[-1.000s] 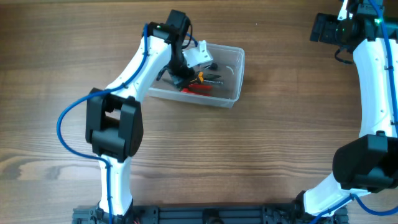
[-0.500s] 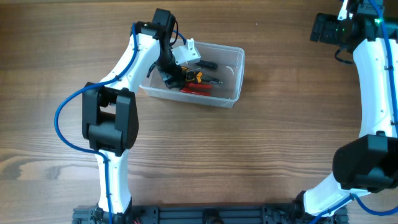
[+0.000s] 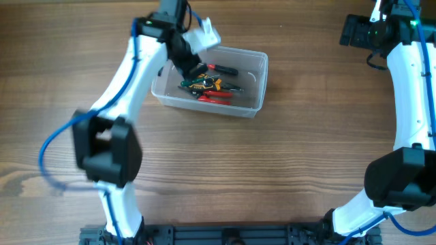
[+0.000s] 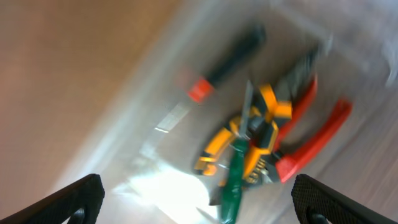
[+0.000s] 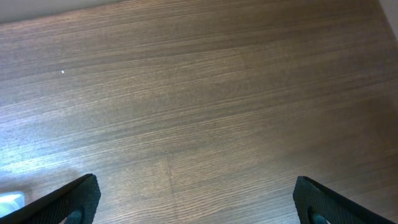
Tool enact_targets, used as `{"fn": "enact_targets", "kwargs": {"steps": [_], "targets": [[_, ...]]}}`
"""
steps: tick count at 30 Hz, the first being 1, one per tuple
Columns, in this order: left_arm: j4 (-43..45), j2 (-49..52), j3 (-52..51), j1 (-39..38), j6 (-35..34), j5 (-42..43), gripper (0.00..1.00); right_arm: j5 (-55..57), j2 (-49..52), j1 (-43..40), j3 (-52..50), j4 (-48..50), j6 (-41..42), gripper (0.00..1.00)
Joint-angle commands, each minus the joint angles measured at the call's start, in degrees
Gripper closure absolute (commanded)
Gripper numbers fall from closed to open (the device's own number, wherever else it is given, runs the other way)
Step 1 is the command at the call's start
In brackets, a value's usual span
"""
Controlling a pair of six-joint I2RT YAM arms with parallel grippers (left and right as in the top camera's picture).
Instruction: Pack container
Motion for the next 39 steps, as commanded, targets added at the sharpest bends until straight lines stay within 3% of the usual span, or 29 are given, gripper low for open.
{"fn": "enact_targets", "kwargs": {"steps": [1,7,11,15,25,39], "targets": [[4.8,-11.7,0.9,2.2,-10.9,-1.1,0.00,0.8,-1.4,0.1,0.8,0.1,1.0,0.00],[5.0,-18.4,0.9,11.6,-40.5,-14.5,0.00,0.8,-1.4,0.1,0.8,0.1,1.0,0.00],[0.1,-19.3,0.9,18.6,-51.3,-14.7,0.00,0.8,-1.4,0.1,0.8,0.1,1.0,0.00],[0.7,-19.1,0.9,22.9,-63.2,-14.6,0.00,0.8,-1.4,0.1,0.8,0.1,1.1,0.00],[3.1,-19.1,0.9,23.2,-56.5,-12.9,0.00,0.8,-1.4,0.1,0.8,0.1,1.1,0.00],[2.8,-19.1,0.9,23.2,-56.5,-12.9,0.00,0.8,-1.4,0.1,0.8,0.1,1.1,0.00]]}}
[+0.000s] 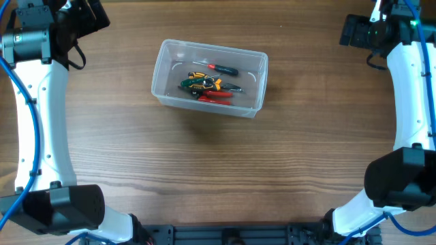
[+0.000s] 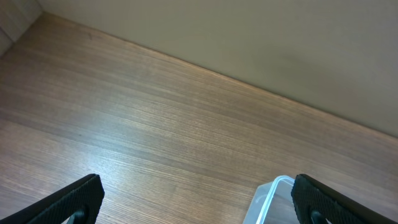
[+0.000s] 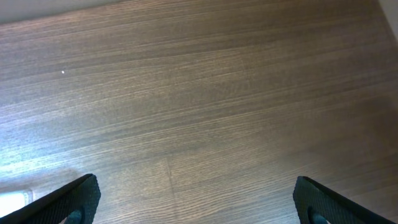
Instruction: Pack container
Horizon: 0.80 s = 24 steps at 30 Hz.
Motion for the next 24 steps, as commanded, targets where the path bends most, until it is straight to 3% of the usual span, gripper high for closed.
{"fn": "enact_targets", "kwargs": {"steps": [1,24], "targets": [[-0.1,0.1,-0.1,-0.2,1.1,0.9,0.00,0.8,-1.4,0.1,0.8,0.1,1.1,0.00],[0.7,-0.5,-0.1,-0.2,0.7,1.0,0.00,0.8,-1.4,0.1,0.8,0.1,1.1,0.00]]}}
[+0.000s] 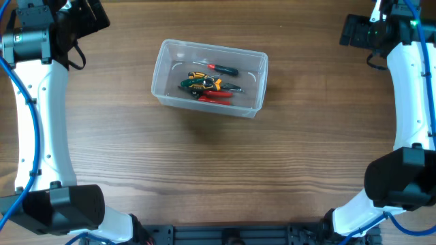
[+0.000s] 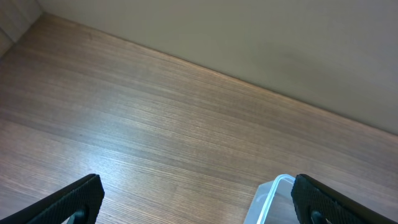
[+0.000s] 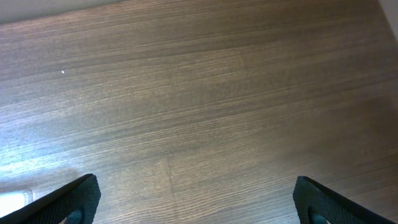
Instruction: Pack container
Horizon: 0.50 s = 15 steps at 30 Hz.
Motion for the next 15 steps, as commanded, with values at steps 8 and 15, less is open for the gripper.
{"fn": "enact_targets", "kwargs": {"steps": [8,15], "targets": [[11.8,-12.0,-0.2,-4.0,0.1,9.1,0.00,0.8,-1.4,0.1,0.8,0.1,1.0,0.00],[16.8,-26.3,-0.5,-9.1,0.1,8.7,0.00,0.8,-1.4,0.1,0.8,0.1,1.0,0.00]]}}
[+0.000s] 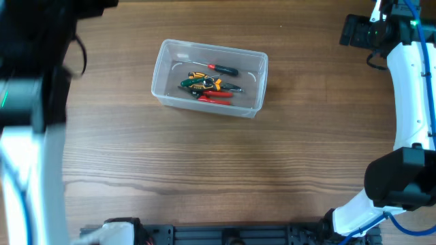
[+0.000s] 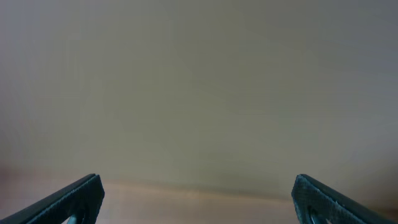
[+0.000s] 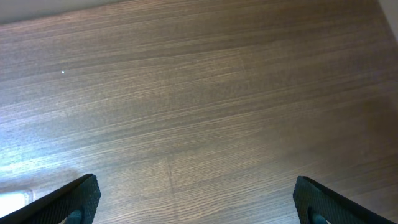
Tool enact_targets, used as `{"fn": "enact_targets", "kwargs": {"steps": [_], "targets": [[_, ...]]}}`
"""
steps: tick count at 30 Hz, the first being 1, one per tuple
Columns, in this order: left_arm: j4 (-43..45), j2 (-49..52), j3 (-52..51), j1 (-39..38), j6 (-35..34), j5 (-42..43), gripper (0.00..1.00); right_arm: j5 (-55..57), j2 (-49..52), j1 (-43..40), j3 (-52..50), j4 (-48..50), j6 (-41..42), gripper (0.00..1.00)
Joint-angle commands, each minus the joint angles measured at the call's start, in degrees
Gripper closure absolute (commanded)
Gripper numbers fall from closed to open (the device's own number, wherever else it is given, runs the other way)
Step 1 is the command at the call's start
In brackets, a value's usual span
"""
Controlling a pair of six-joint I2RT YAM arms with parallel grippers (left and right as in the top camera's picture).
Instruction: Pack container
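The clear plastic container [image 1: 210, 78] stands on the wooden table, left of centre at the back. Inside lie a black screwdriver [image 1: 223, 69], red-handled pliers [image 1: 215, 97] and a yellow-and-black tool [image 1: 204, 83]. My left gripper [image 2: 199, 202] is open with nothing between its fingers; its camera faces a plain wall with only a thin strip of table below. In the overhead view the left arm [image 1: 30, 109] is a large blur on the left. My right gripper [image 3: 199, 199] is open over bare wood, and sits at the back right [image 1: 352, 30].
The wooden table [image 1: 225, 163] fills the overhead view. A dark bar [image 1: 225, 235] runs along the front edge. A small pale patch [image 3: 11, 198] shows at the bottom left of the right wrist view. The right arm [image 1: 412, 88] runs down the right side.
The left arm has moved: it now looms large and blurred on the left of the overhead view, and its camera sees wall instead of table and container corner. Right arm and container are unchanged.
First my left gripper was open right over the tools in the container. Then it stood open and empty at the back left corner, away from the container, and stayed there. Now it points at the wall. The right arm has stayed open at the back right throughout.
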Motion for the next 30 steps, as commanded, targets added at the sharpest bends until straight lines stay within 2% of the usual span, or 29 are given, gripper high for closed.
{"fn": "enact_targets", "kwargs": {"steps": [1,5,10,19,20,23,30], "targets": [[0.0,-10.1,-0.2,-1.6,0.2,1.3,0.00,0.8,-1.4,0.1,0.8,0.1,1.0,0.00],[-0.2,-20.2,-5.6,-1.7,0.2,1.2,0.00,0.8,-1.4,0.1,0.8,0.1,1.0,0.00],[-0.2,-33.4,-17.4,-1.7,0.2,-2.1,0.00,0.8,-1.4,0.1,0.8,0.1,1.0,0.00],[0.1,-54.6,-46.7,-0.8,0.1,-3.0,0.00,0.8,-1.4,0.1,0.8,0.1,1.0,0.00],[1.2,-58.1,-53.8,-0.7,0.1,-3.0,0.00,0.8,-1.4,0.1,0.8,0.1,1.0,0.00],[5.4,-62.4,-64.1,-0.7,0.1,-2.8,0.00,0.8,-1.4,0.1,0.8,0.1,1.1,0.00],[17.6,-69.3,-82.9,-0.7,-0.1,0.7,0.00,0.8,-1.4,0.1,0.8,0.1,1.0,0.00]]}}
